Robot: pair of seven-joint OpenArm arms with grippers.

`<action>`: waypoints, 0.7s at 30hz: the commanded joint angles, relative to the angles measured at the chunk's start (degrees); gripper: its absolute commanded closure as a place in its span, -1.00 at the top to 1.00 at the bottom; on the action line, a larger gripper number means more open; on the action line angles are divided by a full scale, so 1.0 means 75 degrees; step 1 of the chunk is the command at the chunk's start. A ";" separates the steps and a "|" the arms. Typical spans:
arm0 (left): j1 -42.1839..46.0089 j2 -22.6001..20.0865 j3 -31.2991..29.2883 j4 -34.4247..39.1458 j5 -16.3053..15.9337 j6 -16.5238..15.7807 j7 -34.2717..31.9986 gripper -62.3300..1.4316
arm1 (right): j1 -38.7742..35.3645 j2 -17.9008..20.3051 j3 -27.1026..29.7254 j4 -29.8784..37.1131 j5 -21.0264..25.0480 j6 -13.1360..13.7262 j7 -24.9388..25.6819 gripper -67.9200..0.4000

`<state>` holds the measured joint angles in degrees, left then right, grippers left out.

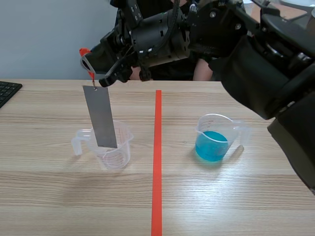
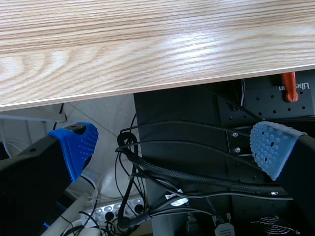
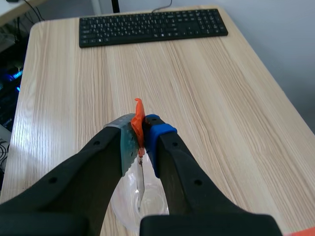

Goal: Do the redox reaction experiment.
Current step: 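Put the plate into the left beaker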

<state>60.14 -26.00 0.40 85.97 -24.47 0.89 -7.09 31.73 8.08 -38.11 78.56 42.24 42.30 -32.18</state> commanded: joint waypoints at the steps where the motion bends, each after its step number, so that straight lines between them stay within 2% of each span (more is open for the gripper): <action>1: 0.0000 0.0052 0.0023 0.0076 0.0012 -0.0020 -0.0079 1.00 | 0.0236 -0.0047 0.0006 -0.0026 -0.0047 0.0055 0.0248 -0.95; 16: -0.0041 0.0055 0.0023 0.0076 0.0012 -0.0020 -0.0099 1.00 | 0.0259 -0.0149 -0.0032 -0.0912 -0.1195 0.0055 0.1294 -0.95; 21: -0.0041 0.0055 0.0023 0.0076 0.0012 -0.0020 -0.0079 1.00 | 0.0411 -0.0149 -0.0315 -0.1174 -0.1355 0.0055 0.1568 -0.95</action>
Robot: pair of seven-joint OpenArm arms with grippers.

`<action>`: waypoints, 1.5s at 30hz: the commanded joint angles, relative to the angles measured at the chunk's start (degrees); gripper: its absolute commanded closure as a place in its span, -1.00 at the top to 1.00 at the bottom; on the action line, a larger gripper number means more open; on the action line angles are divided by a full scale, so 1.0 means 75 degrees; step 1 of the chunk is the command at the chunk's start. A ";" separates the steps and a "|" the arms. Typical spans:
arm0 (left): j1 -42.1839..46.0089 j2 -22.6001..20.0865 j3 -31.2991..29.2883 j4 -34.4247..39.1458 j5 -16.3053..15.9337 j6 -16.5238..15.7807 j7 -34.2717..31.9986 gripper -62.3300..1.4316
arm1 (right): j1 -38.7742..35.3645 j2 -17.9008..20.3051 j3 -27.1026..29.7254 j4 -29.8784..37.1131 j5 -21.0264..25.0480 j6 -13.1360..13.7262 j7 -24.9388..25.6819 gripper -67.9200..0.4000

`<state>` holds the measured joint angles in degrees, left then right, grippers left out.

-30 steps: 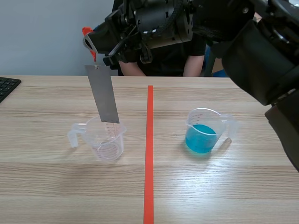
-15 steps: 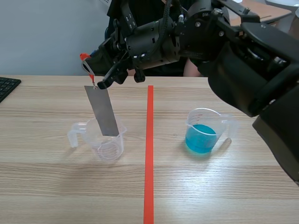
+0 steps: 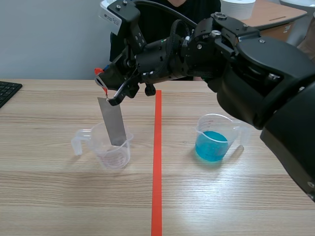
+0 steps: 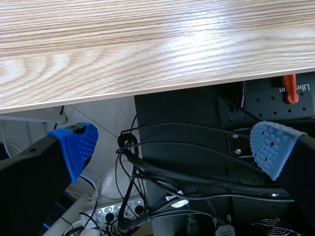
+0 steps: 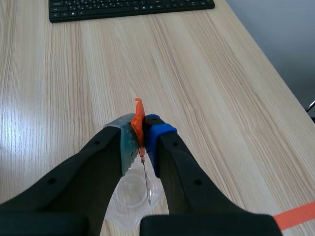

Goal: Do the redox reaction experiment.
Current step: 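Put the plate into the left beaker, then return to the home posture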

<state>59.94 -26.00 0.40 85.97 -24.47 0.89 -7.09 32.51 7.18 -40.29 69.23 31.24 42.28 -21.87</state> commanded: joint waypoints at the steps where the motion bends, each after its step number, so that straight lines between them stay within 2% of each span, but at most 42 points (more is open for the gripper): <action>1: -0.0015 0.0055 0.0023 0.0076 0.0012 -0.0020 -0.0079 1.00 | 0.0341 -0.0029 -0.0076 0.0038 0.0111 0.0058 0.0233 -0.95; 8: -0.0015 0.0052 0.0023 0.0076 0.0012 -0.0020 -0.0079 1.00 | 0.0385 -0.0047 -0.0140 -0.0146 0.0105 0.0058 0.0361 -0.95; 13: -0.0017 -0.0032 0.0012 0.0090 0.0023 -0.0017 -0.0137 1.00 | 0.0382 -0.0128 -0.0140 -0.0213 -0.0131 0.0058 0.0399 -0.95; 19: -0.0085 -0.0111 -0.0338 0.0198 0.0041 -0.0023 -0.0338 1.00 | 0.0382 -0.0137 -0.0140 -0.0213 -0.0169 0.0058 0.0452 -0.91; 27: -0.0131 -0.0539 -0.0772 0.0801 0.0035 -0.0076 -0.0309 1.00 | 0.0335 -0.0137 -0.0163 -0.0213 -0.0172 0.0058 0.0393 -0.50; 34: -0.0621 -0.0627 -0.1224 0.1349 0.0044 -0.0087 0.0163 1.00 | 0.0254 -0.0198 -0.0431 -0.0213 -0.0079 0.0058 0.0399 0.16; 39: -0.1198 -0.0627 -0.1437 0.1545 0.0358 -0.0498 0.0361 1.00 | 0.0172 -0.0408 -0.0796 -0.0210 0.0396 0.0058 0.0396 0.69; 42: -0.1556 -0.0627 -0.1445 0.1571 0.0530 -0.0653 0.0367 1.00 | 0.0108 -0.0551 -0.1113 -0.0207 0.0868 0.0058 0.0402 0.88; 45: -0.1903 -0.0627 -0.1445 0.1568 0.0676 -0.0874 0.0536 1.00 | 0.0064 -0.0682 -0.1346 -0.0198 0.1186 0.0058 0.0460 0.99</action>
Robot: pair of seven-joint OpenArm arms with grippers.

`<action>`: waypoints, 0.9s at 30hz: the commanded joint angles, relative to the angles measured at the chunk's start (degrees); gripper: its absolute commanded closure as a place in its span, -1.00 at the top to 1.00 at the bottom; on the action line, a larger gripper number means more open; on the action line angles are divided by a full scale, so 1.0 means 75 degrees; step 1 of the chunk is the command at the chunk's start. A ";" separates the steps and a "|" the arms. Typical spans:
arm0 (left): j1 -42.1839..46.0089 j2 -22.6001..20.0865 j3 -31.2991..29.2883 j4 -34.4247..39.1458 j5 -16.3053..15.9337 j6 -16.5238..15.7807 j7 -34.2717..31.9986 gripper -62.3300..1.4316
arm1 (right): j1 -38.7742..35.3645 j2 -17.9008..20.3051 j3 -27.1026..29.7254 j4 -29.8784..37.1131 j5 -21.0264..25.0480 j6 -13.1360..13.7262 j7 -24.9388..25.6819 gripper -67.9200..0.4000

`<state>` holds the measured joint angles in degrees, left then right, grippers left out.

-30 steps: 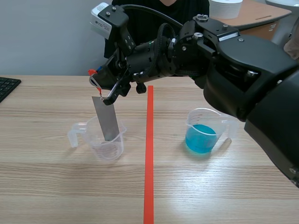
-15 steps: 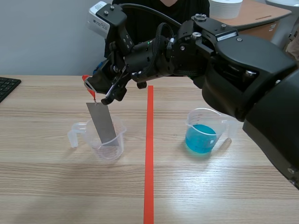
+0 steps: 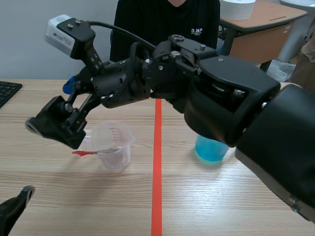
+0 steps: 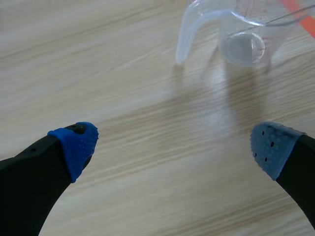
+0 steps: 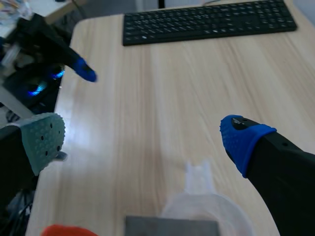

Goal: Do the redox reaction experiment.
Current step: 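Return to the home posture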

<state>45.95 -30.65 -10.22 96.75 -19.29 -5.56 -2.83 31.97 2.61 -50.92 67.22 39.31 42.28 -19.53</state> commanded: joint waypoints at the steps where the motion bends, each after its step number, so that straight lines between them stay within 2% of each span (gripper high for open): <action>1: -0.0140 -0.0006 -0.0026 0.0131 0.0026 -0.0041 0.0020 1.00 | 0.0137 -0.0096 0.0044 0.0085 0.0210 0.0058 0.0152 1.00; 8: -0.0396 -0.0003 -0.0026 0.0131 0.0093 -0.0090 0.0076 1.00 | 0.0160 -0.0093 0.0420 0.0245 0.0286 0.0058 0.0082 1.00; 13: -0.0393 -0.0003 -0.0026 0.0108 0.0093 -0.0178 0.0134 1.00 | 0.0134 0.0187 0.0764 0.0245 0.0254 -0.0099 0.0175 1.00; 18: -0.0393 -0.0006 -0.0026 0.0108 0.0093 -0.0175 0.0134 1.00 | -0.0283 0.0845 0.0947 0.0501 -0.0204 -0.0353 0.0947 1.00; 22: -0.0396 -0.0003 -0.0064 0.0111 0.0090 -0.0259 0.0119 1.00 | -0.0883 0.1513 0.1233 0.1087 -0.0638 -0.0592 0.1597 1.00; 27: -0.0396 0.0000 -0.0344 0.0134 0.0064 -0.0691 -0.0050 1.00 | -0.1851 0.2363 0.1839 0.2291 -0.0909 -0.0790 0.1722 1.00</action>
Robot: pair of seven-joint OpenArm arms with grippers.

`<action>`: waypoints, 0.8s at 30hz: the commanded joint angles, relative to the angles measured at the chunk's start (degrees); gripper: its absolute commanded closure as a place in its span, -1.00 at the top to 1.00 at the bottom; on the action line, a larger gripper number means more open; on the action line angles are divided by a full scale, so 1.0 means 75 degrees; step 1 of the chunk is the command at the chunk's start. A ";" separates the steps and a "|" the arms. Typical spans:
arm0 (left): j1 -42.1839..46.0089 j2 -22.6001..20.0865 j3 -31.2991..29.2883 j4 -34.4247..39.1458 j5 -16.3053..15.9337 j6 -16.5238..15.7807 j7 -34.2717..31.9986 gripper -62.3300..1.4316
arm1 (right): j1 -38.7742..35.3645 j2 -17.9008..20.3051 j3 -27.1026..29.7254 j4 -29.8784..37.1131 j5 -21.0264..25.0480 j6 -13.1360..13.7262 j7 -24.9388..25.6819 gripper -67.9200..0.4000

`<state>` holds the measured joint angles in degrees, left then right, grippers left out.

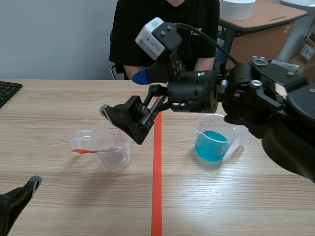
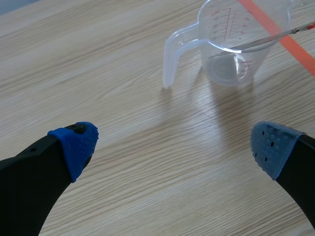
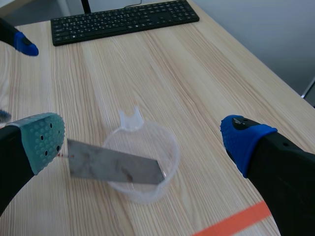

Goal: Do the redox reaction experiment.
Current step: 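Return to the home posture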

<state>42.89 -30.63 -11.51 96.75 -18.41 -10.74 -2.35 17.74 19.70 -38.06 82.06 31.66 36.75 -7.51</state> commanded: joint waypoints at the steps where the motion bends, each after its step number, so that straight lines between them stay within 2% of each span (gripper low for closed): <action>1: 0.0012 -0.0003 -0.0236 0.0172 -0.0055 -0.0073 -0.0117 1.00 | -0.0175 0.0256 0.0245 0.0580 0.0111 -0.0143 0.0119 1.00; 7: 0.0009 0.0064 -0.0699 0.0711 -0.0085 -0.0533 -0.0114 1.00 | -0.1813 0.1192 0.1072 0.2229 -0.0274 -0.0624 0.0111 1.00; 13: 0.0012 0.0408 -0.1070 0.1475 -0.0073 -0.0799 -0.0052 1.00 | -0.3657 0.1827 0.2052 0.3646 -0.0428 -0.0796 0.0111 1.00; 17: 0.0015 0.0845 -0.1244 0.1947 0.0015 -0.1192 0.0178 1.00 | -0.4841 0.2037 0.2745 0.4578 -0.0455 -0.0968 0.0108 1.00; 21: 0.0015 0.1201 -0.1241 0.2259 0.0093 -0.1603 0.0300 1.00 | -0.6021 0.2046 0.3477 0.5333 -0.0801 -0.0968 0.0111 1.00; 24: 0.0009 0.1451 -0.1224 0.2361 0.0213 -0.1801 0.0274 1.00 | -0.6770 0.2046 0.3990 0.5706 -0.0831 -0.0970 0.0111 1.00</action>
<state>43.00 -20.12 -20.78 113.71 -16.67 -24.18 0.60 -33.30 34.94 -8.49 124.68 24.86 29.61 -7.42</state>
